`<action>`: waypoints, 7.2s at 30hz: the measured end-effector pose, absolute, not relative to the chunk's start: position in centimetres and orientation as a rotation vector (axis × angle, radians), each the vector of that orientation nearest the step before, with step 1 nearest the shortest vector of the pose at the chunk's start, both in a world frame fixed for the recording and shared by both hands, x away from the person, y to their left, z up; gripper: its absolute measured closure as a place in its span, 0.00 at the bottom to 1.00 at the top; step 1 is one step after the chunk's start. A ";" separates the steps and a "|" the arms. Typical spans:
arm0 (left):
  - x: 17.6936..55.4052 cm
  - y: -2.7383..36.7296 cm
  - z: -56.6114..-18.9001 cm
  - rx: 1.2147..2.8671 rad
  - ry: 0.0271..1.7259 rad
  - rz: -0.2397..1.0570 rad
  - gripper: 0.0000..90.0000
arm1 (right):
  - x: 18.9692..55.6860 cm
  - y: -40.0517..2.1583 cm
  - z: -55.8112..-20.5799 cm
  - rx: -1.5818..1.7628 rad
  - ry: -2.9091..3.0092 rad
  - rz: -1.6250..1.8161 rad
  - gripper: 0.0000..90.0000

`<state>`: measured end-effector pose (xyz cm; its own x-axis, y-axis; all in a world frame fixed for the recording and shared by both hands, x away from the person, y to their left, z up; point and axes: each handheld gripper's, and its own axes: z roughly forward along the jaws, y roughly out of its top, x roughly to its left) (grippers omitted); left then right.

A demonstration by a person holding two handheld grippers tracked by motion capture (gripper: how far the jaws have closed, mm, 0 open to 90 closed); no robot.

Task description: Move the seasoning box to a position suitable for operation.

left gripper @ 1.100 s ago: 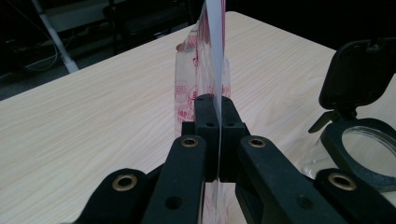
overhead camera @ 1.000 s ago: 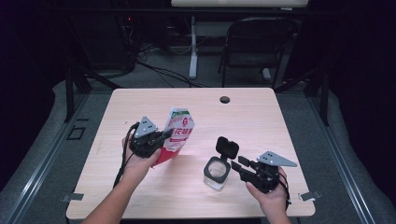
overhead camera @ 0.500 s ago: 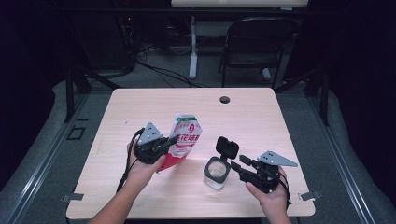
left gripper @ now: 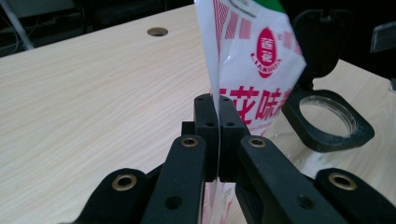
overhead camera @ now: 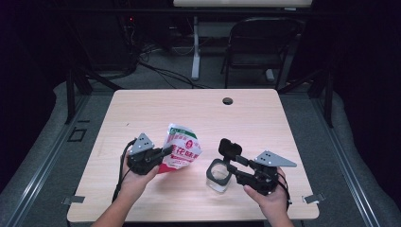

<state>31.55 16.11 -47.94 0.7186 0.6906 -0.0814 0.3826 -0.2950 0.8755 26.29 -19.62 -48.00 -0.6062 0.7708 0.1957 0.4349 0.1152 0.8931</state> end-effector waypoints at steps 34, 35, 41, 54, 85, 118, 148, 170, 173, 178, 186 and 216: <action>30.1 16.5 -51.3 1.906 0.913 0.238 1.00 | 29.6 -11.2 -48.7 0.939 2.418 1.528 0.56; 30.1 16.5 -51.3 1.903 0.915 0.236 1.00 | 29.6 -11.1 -48.7 0.937 2.425 1.532 0.56; 30.2 16.5 -51.4 1.886 0.922 0.222 1.00 | 30.0 -10.3 -49.1 0.954 2.460 1.525 0.60; 30.0 16.5 -51.4 1.870 0.925 0.204 1.00 | 31.1 -8.7 -49.8 0.981 2.536 1.439 0.74; 29.3 16.7 -51.6 1.919 0.892 0.241 0.97 | 31.8 -7.5 -50.2 0.959 2.660 1.317 1.00; 29.2 17.8 -54.6 2.036 0.913 0.291 0.54 | 32.1 -7.8 -49.2 0.871 2.613 1.370 1.00; 30.9 16.8 -57.8 2.113 0.875 0.201 0.34 | 31.0 -8.8 -49.8 0.825 2.576 1.376 1.00; 31.1 16.4 -58.3 2.106 0.859 0.136 0.33 | 30.1 -8.9 -48.8 0.742 2.544 1.399 1.00; 31.1 16.4 -58.2 2.100 0.857 0.134 0.33 | 30.0 -8.8 -48.8 0.733 2.545 1.400 1.00; 31.1 16.4 -58.1 2.082 0.840 0.116 0.33 | 30.0 -8.9 -48.5 0.730 2.530 1.421 1.00; 31.3 16.2 -58.4 2.094 0.860 0.124 0.31 | 30.0 -8.4 -48.7 0.733 2.537 1.439 1.00; 31.1 15.6 -58.8 2.165 0.821 0.290 0.53 | 30.5 -8.7 -49.0 0.806 2.541 1.489 1.00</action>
